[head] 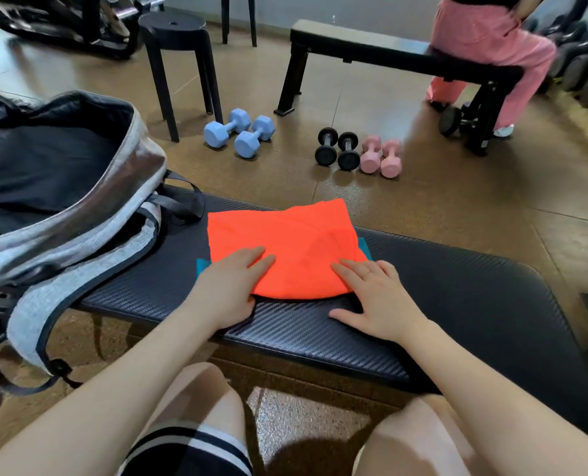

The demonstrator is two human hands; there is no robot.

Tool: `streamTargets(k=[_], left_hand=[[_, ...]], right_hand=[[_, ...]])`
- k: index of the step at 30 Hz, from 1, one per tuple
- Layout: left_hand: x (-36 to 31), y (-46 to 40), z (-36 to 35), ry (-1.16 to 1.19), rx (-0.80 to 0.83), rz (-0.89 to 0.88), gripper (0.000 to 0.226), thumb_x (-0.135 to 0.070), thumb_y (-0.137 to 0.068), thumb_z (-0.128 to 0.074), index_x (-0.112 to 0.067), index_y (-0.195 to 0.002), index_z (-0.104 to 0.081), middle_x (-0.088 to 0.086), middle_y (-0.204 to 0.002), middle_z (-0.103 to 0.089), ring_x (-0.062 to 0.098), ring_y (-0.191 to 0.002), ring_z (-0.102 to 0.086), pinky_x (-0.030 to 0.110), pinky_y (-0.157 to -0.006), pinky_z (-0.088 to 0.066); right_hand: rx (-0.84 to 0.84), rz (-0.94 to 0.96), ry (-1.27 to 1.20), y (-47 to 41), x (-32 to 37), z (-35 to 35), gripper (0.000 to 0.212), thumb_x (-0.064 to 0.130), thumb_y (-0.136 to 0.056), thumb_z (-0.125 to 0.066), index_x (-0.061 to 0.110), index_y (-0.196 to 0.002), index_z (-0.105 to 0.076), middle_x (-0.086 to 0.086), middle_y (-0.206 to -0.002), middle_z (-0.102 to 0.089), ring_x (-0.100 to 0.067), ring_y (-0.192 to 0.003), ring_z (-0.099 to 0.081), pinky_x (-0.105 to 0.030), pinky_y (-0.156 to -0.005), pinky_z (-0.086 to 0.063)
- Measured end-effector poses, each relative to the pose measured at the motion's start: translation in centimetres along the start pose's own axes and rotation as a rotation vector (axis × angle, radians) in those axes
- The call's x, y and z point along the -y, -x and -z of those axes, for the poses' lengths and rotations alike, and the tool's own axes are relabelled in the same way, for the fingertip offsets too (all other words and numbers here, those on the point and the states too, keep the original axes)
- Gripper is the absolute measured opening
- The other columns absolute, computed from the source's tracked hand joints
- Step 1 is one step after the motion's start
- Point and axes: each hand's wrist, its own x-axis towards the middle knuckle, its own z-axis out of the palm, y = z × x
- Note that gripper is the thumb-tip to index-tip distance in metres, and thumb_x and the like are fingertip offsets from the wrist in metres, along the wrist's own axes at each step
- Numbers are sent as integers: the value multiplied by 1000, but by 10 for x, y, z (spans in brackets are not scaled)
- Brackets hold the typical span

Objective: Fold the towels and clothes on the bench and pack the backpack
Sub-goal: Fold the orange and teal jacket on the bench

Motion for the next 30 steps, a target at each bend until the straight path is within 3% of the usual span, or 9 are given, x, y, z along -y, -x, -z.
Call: streamTargets(k=[3, 6, 10, 14, 17, 20, 24, 27, 30], left_hand=[[13, 9, -5, 185, -86, 95, 72, -19, -78, -59, -26, -143, -28, -8, -152, -25, 13, -138, -26, 29, -106, -31], [24, 11, -12, 294, -124, 96, 66, -10, -73, -62, -22, -134, -41, -9, -148, -31, 13, -133, -34, 29, -101, -35], [28, 9, -27, 475, -346, 168, 47, 1, -72, -63, -14, -116, -59, 2, -130, -55, 23, -119, -52, 31, -94, -38], [19, 10, -16, 777, -507, 310, 28, -4, -77, -67, -21, -100, -67, -3, -102, -68, 6, -92, -61, 20, -79, -40], [12, 14, 9, 1000, -493, 229, 22, -10, -76, -69, -30, -84, -65, -16, -79, -68, -9, -72, -57, 13, -68, -43], [0, 15, 31, 1203, -501, 197, 13, -19, -71, -62, -24, -81, -66, -17, -72, -68, -4, -69, -59, 11, -65, -44], [-9, 6, 52, 1591, -335, 402, 7, -15, -85, -61, -14, -87, -67, -2, -78, -73, 15, -76, -65, 29, -74, -51], [-10, -3, 45, 1593, -185, 500, 11, -11, -88, -56, -11, -88, -67, 3, -79, -72, 13, -67, -67, 28, -67, -51], [-6, -16, 21, 1497, -146, 582, 10, -10, -90, -55, -10, -88, -65, 7, -85, -70, 11, -65, -65, 28, -66, -51]], right_hand=[[-84, 9, 8, -2, -10, 2, 54, 44, -77, -42, 16, -120, -60, -3, -122, -63, -25, -110, -60, -35, -96, -26], [-4, -73, -130, -17, -23, 6, 59, 34, -72, -43, 15, -126, -57, -5, -135, -54, -27, -123, -51, -37, -106, -32], [43, -186, -235, -35, -22, 9, 53, 19, -77, -61, 22, -130, -55, 1, -140, -49, -29, -119, -47, -34, -101, -34], [-157, -349, -515, -39, -21, 15, 18, 23, -73, -56, 22, -85, -68, 2, -95, -68, -23, -99, -57, -34, -81, -44], [-256, -489, -906, -32, -12, 33, 12, 9, -76, -54, 19, -72, -60, 5, -74, -59, -12, -76, -51, -25, -66, -37], [-250, -442, -1130, -23, -11, 60, 12, 13, -67, -51, 17, -75, -60, 1, -71, -56, -12, -70, -49, -28, -66, -38], [-197, -422, -1392, -19, -30, 88, 11, 14, -78, -63, 18, -88, -64, 2, -74, -67, -8, -68, -63, -19, -62, -51], [-103, -562, -1415, -25, -46, 81, 6, 11, -88, -58, 15, -91, -62, 7, -65, -69, -7, -60, -64, -16, -55, -51], [-1, -742, -1371, -30, -56, 50, 11, 19, -86, -64, 12, -95, -63, -5, -78, -71, -13, -64, -66, -25, -60, -53]])
